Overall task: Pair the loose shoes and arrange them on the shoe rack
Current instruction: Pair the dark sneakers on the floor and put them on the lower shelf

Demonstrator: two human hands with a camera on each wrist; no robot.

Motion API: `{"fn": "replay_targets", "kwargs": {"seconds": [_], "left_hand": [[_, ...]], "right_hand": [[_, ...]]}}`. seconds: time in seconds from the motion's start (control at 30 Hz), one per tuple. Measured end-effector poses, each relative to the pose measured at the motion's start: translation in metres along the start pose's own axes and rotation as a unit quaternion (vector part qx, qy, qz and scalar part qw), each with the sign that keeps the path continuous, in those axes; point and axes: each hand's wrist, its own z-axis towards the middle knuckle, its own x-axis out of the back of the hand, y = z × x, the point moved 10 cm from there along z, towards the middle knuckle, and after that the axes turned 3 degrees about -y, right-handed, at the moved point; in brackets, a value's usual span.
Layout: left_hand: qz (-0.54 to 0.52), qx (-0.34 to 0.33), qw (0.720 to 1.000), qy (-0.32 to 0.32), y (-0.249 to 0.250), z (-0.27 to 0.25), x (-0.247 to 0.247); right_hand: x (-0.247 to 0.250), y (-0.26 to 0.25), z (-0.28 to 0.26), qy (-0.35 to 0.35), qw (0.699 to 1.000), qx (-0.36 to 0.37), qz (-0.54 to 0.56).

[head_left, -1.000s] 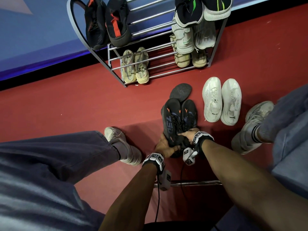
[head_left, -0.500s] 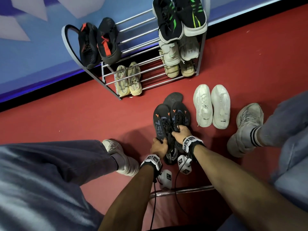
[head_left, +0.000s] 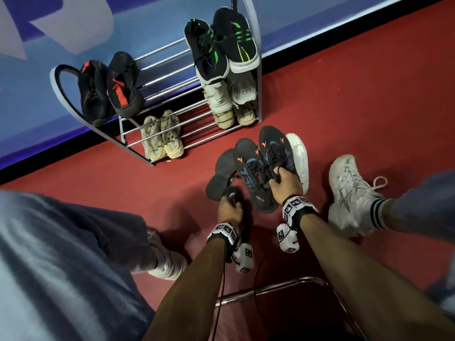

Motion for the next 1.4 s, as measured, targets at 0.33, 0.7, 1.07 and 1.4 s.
{"fn": "replay_targets", "kwargs": {"seconds": [0.33,0.7,1.07,1.4], "left_hand": [[0.068,0.082,0.987,-0.12,-0.095,0.003,-0.039],[-0.088,0.043,0.995,-0.017,-0.04,0.017,-0.024],[0.065,0.035,0.997,0.001,-0.017,0.083,0.031],[-0.046,0.07,0.994,-0.071,-0.023,0.117,0.016]], "right_hand": [[-0.009,0.042,-0.013,0.011,0.999,-0.036,0.01],[-0.052,0.05,-0.028,-0.05,0.998,-0.035,-0.031],[-0.054,0.033,0.001,-0.005,0.998,-0.043,0.045],[-0.09,0.03,-0.003,-0.073,0.996,-0.049,0.019]]}}
